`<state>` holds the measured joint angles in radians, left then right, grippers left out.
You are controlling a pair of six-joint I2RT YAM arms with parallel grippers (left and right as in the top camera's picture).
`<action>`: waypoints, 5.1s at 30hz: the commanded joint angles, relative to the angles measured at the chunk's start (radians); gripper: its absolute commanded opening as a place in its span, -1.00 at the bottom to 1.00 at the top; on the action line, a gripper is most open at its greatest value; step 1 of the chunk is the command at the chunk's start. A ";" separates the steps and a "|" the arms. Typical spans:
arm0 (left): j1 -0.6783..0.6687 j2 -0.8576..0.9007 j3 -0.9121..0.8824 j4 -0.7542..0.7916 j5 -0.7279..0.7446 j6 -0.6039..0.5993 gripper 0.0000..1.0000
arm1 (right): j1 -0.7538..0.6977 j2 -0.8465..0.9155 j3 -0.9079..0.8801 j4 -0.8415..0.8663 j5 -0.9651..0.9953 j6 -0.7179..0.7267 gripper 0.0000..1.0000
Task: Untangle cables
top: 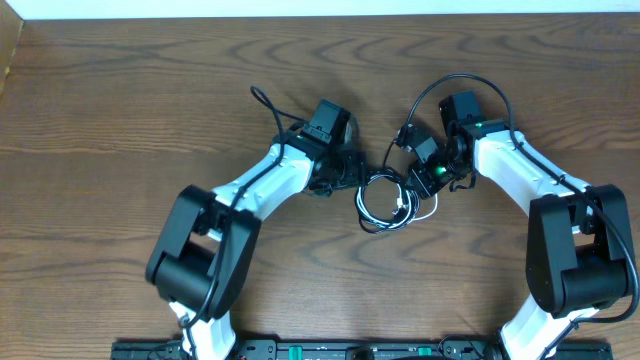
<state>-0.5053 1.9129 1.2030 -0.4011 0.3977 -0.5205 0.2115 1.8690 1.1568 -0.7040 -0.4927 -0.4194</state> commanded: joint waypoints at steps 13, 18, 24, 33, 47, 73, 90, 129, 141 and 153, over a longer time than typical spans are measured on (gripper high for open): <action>-0.040 0.060 -0.003 0.008 0.027 0.143 0.12 | -0.013 -0.032 0.015 -0.005 -0.231 -0.008 -0.98; -0.072 0.095 -0.003 0.019 0.002 0.142 -0.37 | -0.018 -0.053 0.041 -0.038 -0.358 -0.039 -0.98; -0.074 0.100 -0.003 0.051 0.001 0.143 -0.85 | -0.021 -0.151 0.085 -0.112 -0.420 -0.069 -0.98; -0.025 0.054 0.000 -0.008 0.002 0.143 -0.85 | -0.102 -0.315 0.087 -0.143 -0.396 -0.028 -0.98; 0.116 -0.310 0.004 -0.208 -0.023 0.166 -0.85 | -0.124 -0.323 0.123 -0.094 -0.407 0.045 0.20; 0.118 -0.449 0.040 -0.428 0.092 0.303 -0.85 | 0.208 -0.251 0.169 -0.055 -0.082 -0.182 0.40; 0.118 -0.449 0.040 -0.398 0.072 0.226 -0.85 | 0.196 -0.293 0.206 -0.018 0.019 0.021 -0.98; 0.118 -0.449 0.040 -0.352 0.110 0.257 -0.85 | -0.313 -0.200 0.218 -0.251 -0.301 0.030 0.31; 0.118 -0.449 0.040 -0.352 0.537 0.466 -0.85 | -0.062 -0.131 0.218 -0.143 0.010 0.130 0.42; 0.151 -0.449 0.040 -0.293 0.680 0.433 -0.85 | -0.101 0.002 0.217 -0.110 0.550 0.632 0.42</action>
<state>-0.3801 1.4830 1.2255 -0.7124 0.9398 -0.0975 0.1463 1.8378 1.3624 -0.8169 -0.0860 0.0746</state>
